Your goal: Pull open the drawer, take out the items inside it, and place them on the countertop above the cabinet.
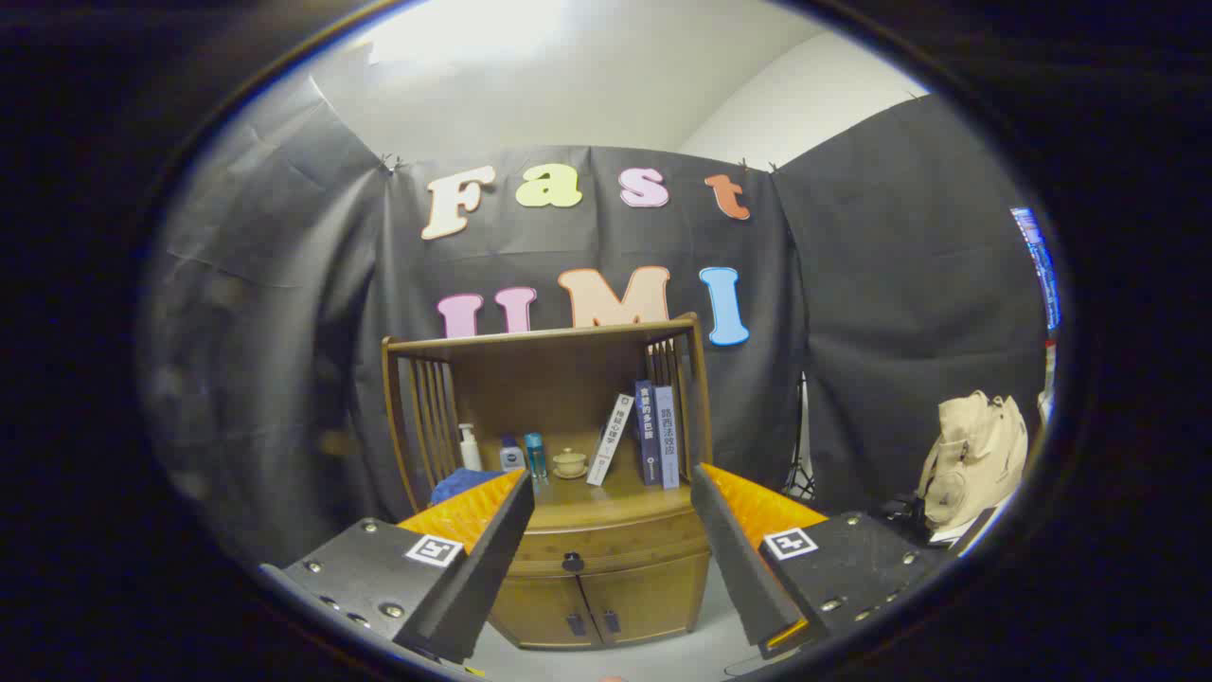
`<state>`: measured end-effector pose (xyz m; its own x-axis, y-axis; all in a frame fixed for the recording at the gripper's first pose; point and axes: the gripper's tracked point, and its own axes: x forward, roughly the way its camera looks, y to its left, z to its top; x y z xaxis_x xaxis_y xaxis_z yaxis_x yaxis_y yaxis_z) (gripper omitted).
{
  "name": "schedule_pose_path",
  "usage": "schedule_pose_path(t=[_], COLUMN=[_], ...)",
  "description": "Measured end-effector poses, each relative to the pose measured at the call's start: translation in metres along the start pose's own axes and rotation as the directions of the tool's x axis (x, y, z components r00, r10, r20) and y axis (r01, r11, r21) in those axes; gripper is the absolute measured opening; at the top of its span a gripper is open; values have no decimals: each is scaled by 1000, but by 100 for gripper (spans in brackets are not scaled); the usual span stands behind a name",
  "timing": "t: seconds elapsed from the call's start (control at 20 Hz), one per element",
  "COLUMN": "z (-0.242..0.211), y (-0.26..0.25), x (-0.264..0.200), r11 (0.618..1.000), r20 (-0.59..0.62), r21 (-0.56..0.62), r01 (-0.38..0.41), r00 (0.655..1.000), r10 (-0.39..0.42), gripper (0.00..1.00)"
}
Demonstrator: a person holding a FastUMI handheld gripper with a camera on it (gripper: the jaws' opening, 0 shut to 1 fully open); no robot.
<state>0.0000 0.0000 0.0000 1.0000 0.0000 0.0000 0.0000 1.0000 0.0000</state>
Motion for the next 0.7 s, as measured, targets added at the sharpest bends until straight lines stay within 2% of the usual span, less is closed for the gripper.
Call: schedule_pose_path(t=[0.7], z=[-20], y=[9], x=[4], r11=[1000], r20=[-34], r21=[4], r01=[-26], r00=[999], r10=[26], gripper=[100])
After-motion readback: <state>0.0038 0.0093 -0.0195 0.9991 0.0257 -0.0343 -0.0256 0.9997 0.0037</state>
